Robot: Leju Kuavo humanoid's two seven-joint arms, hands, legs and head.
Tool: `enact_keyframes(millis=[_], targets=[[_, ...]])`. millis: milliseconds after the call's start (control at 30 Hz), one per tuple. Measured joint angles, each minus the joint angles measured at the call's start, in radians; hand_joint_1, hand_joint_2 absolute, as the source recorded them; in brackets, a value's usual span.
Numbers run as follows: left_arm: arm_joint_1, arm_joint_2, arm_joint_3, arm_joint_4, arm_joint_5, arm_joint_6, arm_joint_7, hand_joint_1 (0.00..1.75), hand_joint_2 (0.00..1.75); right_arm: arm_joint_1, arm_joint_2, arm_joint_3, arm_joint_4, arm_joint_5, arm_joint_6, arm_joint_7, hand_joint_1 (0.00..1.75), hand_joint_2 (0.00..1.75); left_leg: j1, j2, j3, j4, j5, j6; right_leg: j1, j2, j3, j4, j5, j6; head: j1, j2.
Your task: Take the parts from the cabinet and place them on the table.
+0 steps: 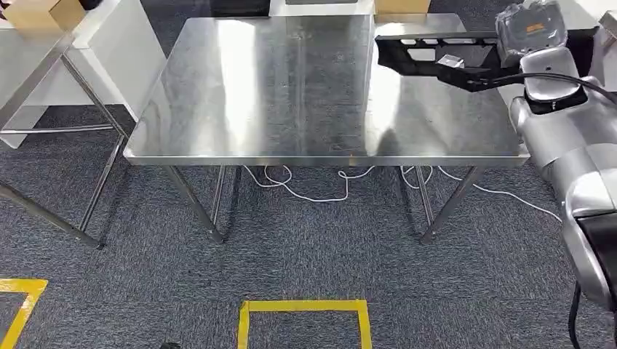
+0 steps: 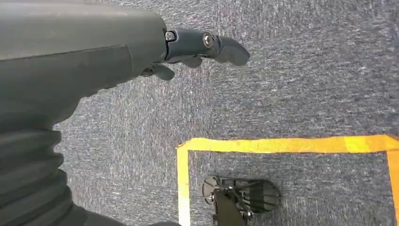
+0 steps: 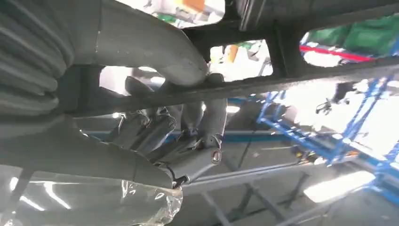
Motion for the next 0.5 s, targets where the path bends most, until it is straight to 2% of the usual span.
enact_keyframes(millis=[33, 100, 133, 167, 200, 267, 300, 333, 400, 433, 467, 500], targets=[[0.000, 0.000, 0.001, 0.000, 0.000, 0.000, 0.000, 0.00, 1.75, 0.004, 0.009, -0.003, -0.004, 0.000, -0.005, -0.003, 1.75, 1.75, 0.001, 0.000, -0.027, 0.062, -0.039, -0.006, 0.001, 0.000, 0.000, 0.000, 0.001, -0.005, 0.000, 0.000], [0.000, 0.000, 0.007, 0.000, -0.001, -0.001, 0.000, 0.00, 1.75, 0.009, 0.023, -0.005, -0.006, 0.004, -0.013, -0.005, 1.75, 1.75, 0.001, 0.000, -0.098, 0.212, -0.105, -0.011, 0.004, 0.001, 0.000, 0.000, 0.000, -0.006, -0.001, 0.000], [0.000, 0.000, 0.009, 0.000, -0.001, -0.002, 0.000, 0.00, 1.75, 0.013, 0.025, -0.005, -0.006, 0.006, -0.014, -0.005, 1.75, 1.75, 0.001, 0.000, -0.126, 0.262, -0.117, -0.009, 0.007, 0.001, 0.000, 0.001, 0.000, -0.006, 0.000, 0.000], [0.000, 0.000, 0.009, 0.000, 0.000, -0.002, 0.000, 0.00, 1.75, 0.018, 0.033, -0.005, -0.007, 0.009, -0.014, -0.006, 1.75, 1.75, 0.001, 0.000, -0.134, 0.266, -0.104, -0.005, 0.010, 0.002, 0.000, 0.001, -0.001, -0.007, 0.000, 0.000], [0.000, 0.000, 0.010, 0.000, 0.000, -0.002, 0.000, 0.00, 1.75, 0.021, 0.035, -0.005, -0.008, 0.009, -0.014, -0.007, 1.75, 1.75, 0.000, 0.000, -0.119, 0.226, -0.071, 0.003, 0.013, 0.003, 0.001, 0.001, -0.002, -0.008, 0.000, 0.000], [0.000, 0.001, 0.015, 0.000, 0.007, 0.001, 0.000, 0.00, 1.75, 0.020, 0.045, -0.006, -0.013, 0.010, -0.014, -0.008, 1.75, 1.75, -0.005, -0.003, -0.037, 0.051, 0.022, 0.027, 0.019, 0.006, 0.004, 0.000, -0.002, -0.008, 0.000, 0.000], [0.000, 0.003, 0.019, 0.000, 0.009, 0.003, -0.002, 0.00, 1.75, 0.020, 0.052, -0.008, -0.018, 0.010, -0.013, -0.008, 1.75, 1.75, -0.011, -0.006, -0.005, -0.017, 0.039, 0.042, 0.017, 0.007, 0.004, -0.002, -0.002, -0.008, 0.001, 0.000], [0.000, 0.005, 0.023, 0.000, 0.011, 0.004, -0.003, 0.00, 1.75, 0.016, 0.053, -0.009, -0.019, 0.010, -0.011, -0.008, 1.75, 1.75, -0.013, 0.000, 0.002, -0.021, 0.031, 0.043, 0.029, 0.008, 0.002, -0.002, -0.002, -0.007, 0.003, 0.000], [0.000, 0.004, 0.024, 0.000, 0.011, 0.006, -0.005, 0.00, 1.75, 0.016, 0.058, -0.010, -0.019, 0.010, -0.009, -0.008, 1.75, 1.75, -0.020, 0.000, -0.001, -0.023, 0.031, 0.045, 0.024, 0.005, 0.002, -0.004, -0.002, -0.007, 0.000, 0.000], [0.000, 0.004, 0.025, 0.000, 0.011, 0.006, -0.006, 0.00, 1.75, 0.015, 0.059, -0.012, -0.019, 0.011, -0.007, -0.008, 1.75, 1.75, -0.022, 0.000, -0.001, -0.025, 0.032, 0.046, 0.024, 0.005, 0.004, -0.012, 0.001, -0.002, -0.001, 0.000], [0.001, 0.004, 0.026, 0.000, 0.011, 0.007, -0.006, 0.00, 1.75, 0.015, 0.059, -0.014, -0.021, 0.012, -0.006, -0.009, 1.75, 1.75, -0.019, 0.002, 0.009, -0.044, 0.041, 0.049, 0.032, 0.005, 0.003, -0.015, 0.000, 0.005, 0.000, 0.000], [0.000, 0.003, 0.026, 0.000, 0.010, 0.007, -0.006, 0.00, 1.75, 0.014, 0.055, -0.015, -0.021, 0.013, -0.005, -0.011, 1.75, 1.75, -0.012, 0.006, 0.017, -0.059, 0.050, 0.048, 0.030, -0.004, -0.008, 0.005, -0.011, 0.002, 0.003, 0.000]])
